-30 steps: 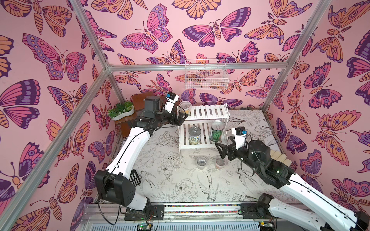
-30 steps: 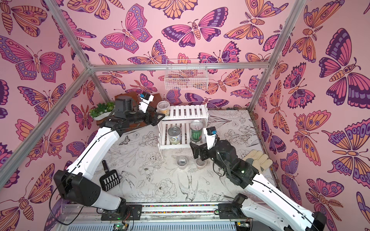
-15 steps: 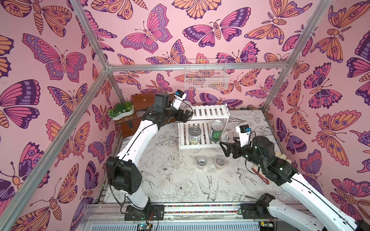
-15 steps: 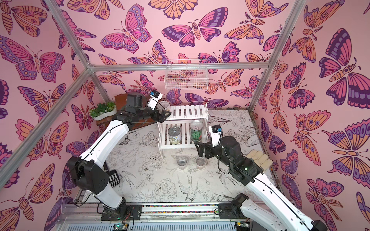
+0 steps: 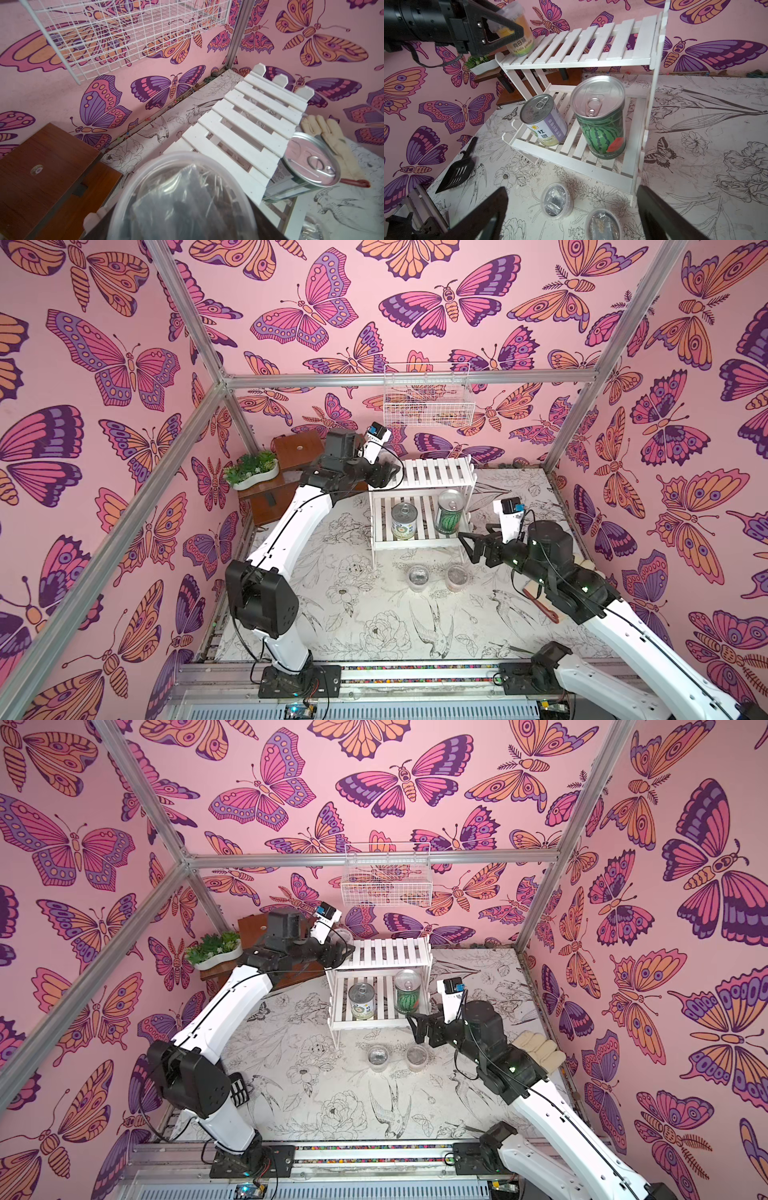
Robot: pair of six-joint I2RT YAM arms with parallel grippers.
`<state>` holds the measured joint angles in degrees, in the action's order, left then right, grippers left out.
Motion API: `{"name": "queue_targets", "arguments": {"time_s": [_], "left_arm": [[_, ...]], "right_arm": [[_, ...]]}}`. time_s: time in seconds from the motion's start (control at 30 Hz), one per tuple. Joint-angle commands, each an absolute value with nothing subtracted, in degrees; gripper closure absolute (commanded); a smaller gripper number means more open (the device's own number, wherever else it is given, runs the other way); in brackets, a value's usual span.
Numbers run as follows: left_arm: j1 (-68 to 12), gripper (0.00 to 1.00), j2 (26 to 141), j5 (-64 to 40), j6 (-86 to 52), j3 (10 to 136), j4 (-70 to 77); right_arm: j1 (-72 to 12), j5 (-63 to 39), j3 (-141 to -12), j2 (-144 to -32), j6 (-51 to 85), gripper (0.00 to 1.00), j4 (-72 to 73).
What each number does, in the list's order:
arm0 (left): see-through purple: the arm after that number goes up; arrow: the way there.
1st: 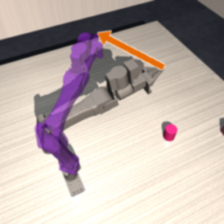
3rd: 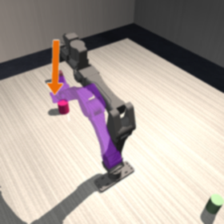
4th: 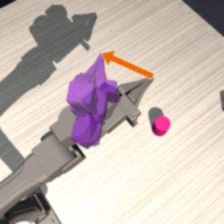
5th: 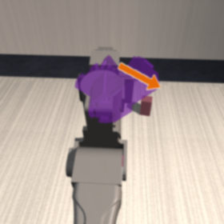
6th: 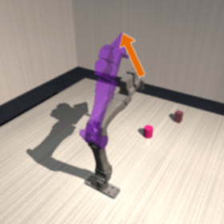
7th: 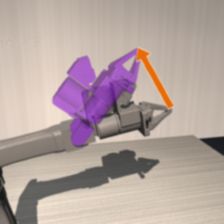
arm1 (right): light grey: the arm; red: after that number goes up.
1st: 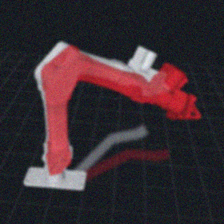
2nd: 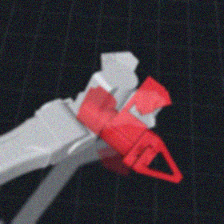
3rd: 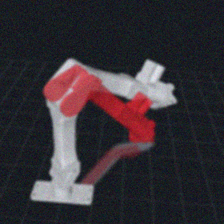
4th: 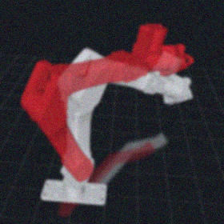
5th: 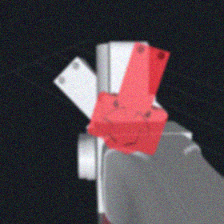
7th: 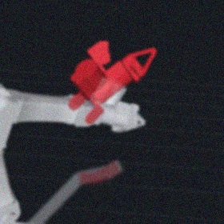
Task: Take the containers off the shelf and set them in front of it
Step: 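Pick up a container from the shelf, then place the container at the center of the board.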
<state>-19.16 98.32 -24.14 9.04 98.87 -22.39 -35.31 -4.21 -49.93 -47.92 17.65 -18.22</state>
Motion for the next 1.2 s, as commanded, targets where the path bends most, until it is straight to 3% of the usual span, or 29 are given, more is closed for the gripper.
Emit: {"name": "queue_targets", "arguments": {"time_s": [0.0,0.33,0.87,1.17], "left_arm": [[-19.6,0.46,97.48,-23.89,9.14,99.45,-22.32],[-21.85,0.46,88.34,-21.86,7.96,93.69,-22.41],[-34.04,0.45,62.6,-8.86,2.99,64.7,-18.67],[-39.29,0.47,57.42,-4.3,-1.09,51.37,-12.93]], "right_arm": [[-34.81,-5.09,-49.83,-46.85,18.29,0.01,-18.76],[-34.1,-6.09,-50.35,-46.32,17.7,0.01,-19.81],[-33.81,-6.67,-49.33,-42.69,18.44,0.01,-21.4],[-33.83,-7.5,-47.09,-41.23,19.39,0.01,-20.66]]}}
